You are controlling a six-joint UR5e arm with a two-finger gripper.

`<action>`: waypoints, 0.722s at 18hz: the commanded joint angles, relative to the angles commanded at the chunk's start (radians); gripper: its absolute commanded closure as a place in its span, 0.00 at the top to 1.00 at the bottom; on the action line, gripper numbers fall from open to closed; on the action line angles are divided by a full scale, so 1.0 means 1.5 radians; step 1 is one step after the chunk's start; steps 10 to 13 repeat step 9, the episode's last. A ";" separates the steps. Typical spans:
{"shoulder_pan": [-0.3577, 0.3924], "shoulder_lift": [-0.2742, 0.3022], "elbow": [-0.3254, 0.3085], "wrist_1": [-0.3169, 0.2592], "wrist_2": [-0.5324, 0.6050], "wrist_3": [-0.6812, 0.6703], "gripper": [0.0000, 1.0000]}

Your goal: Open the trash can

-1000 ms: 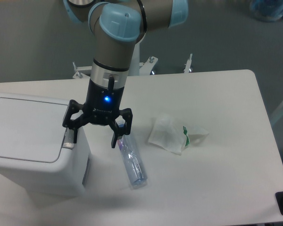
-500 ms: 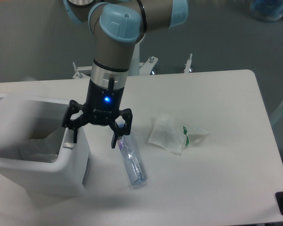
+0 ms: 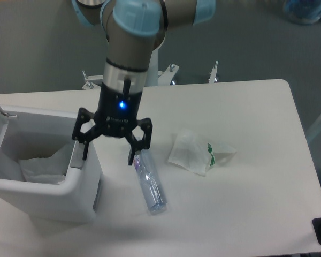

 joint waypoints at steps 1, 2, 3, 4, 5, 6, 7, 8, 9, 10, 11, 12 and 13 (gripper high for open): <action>0.010 0.006 0.000 -0.002 0.002 0.025 1.00; 0.017 0.011 0.000 -0.003 0.011 0.048 1.00; 0.027 0.013 0.000 -0.004 0.024 0.064 1.00; 0.038 0.013 0.002 -0.004 0.033 0.072 1.00; 0.047 0.013 0.009 -0.004 0.037 0.077 1.00; 0.056 0.013 0.014 -0.004 0.039 0.080 1.00; 0.064 0.013 0.015 -0.004 0.039 0.081 1.00; 0.071 0.013 0.015 -0.004 0.039 0.081 1.00; 0.072 0.013 0.014 -0.004 0.039 0.082 1.00; 0.072 0.013 0.014 -0.004 0.039 0.082 1.00; 0.072 0.013 0.014 -0.004 0.039 0.082 1.00; 0.072 0.013 0.014 -0.004 0.039 0.082 1.00; 0.072 0.013 0.014 -0.004 0.039 0.082 1.00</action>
